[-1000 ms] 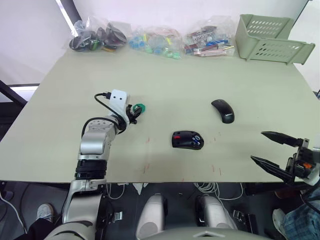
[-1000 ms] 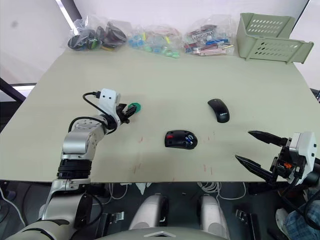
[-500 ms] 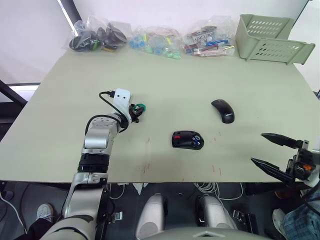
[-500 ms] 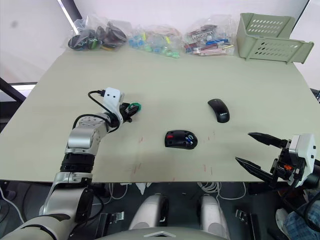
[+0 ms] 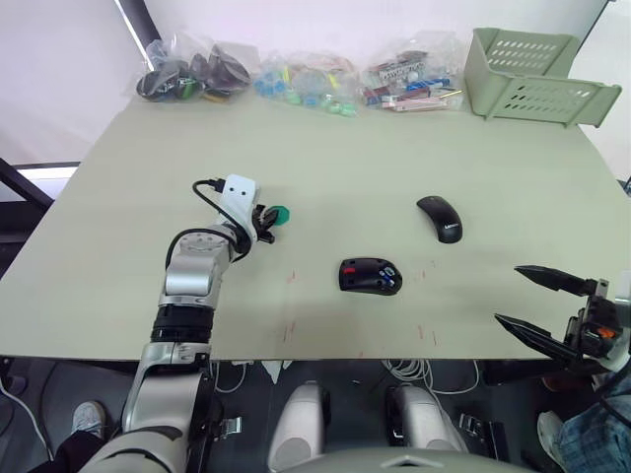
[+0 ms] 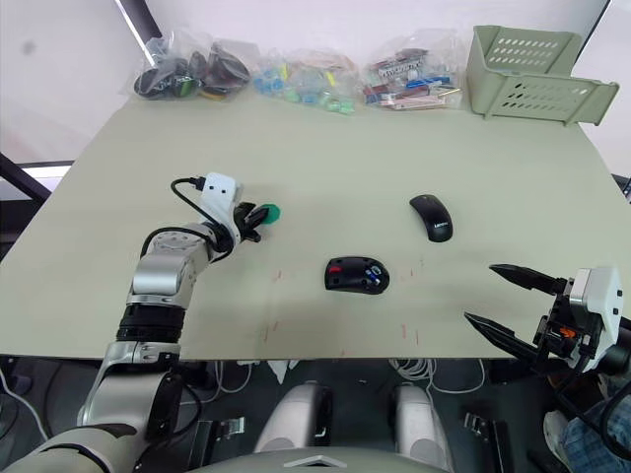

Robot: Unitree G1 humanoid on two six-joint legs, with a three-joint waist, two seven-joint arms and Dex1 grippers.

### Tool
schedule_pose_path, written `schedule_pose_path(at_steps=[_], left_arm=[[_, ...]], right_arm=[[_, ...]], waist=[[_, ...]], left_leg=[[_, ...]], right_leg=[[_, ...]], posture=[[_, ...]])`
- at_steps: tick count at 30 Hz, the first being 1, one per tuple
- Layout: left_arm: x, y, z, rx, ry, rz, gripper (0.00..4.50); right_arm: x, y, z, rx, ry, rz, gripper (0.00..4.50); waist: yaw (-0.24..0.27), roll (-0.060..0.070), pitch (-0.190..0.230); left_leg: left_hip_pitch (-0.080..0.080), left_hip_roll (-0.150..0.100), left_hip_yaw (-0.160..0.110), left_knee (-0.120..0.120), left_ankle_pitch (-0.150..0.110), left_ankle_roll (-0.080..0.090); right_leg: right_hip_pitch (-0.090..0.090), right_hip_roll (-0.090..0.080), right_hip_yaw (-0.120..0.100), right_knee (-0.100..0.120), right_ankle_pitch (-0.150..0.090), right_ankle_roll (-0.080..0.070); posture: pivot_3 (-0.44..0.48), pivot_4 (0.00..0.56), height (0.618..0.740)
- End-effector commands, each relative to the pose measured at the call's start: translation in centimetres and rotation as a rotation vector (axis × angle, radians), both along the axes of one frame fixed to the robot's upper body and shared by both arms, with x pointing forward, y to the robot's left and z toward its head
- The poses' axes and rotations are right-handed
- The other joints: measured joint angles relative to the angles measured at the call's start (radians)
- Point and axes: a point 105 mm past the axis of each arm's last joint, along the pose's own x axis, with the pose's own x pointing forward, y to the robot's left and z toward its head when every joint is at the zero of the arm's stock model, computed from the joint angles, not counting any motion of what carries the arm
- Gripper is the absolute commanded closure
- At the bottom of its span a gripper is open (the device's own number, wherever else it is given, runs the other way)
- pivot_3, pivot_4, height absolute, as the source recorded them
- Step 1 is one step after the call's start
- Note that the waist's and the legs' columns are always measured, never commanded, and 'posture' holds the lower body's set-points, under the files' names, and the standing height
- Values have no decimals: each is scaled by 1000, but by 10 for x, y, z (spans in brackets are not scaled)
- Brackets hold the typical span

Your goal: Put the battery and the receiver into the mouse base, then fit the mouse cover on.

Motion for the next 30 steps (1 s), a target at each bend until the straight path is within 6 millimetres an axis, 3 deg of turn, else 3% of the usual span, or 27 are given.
schedule_pose_path(at_steps=[1, 30], left_arm=[[-2, -3, 15, 9, -59, -11, 2930], [-6, -3, 8, -22, -25, 16, 2930]], right_arm=[[-2, 1, 10, -13, -51, 8, 0], [-3, 2, 9, -18, -41, 15, 0]], waist=[[0, 0, 0], [0, 0, 0]], left_leg=[[0, 0, 0, 0, 0, 0], [0, 0, 0, 0, 0, 0]], right_leg=[[0, 0, 0, 0, 0, 0], [0, 0, 0, 0, 0, 0]], posture=[[0, 150, 740], [0, 150, 740]])
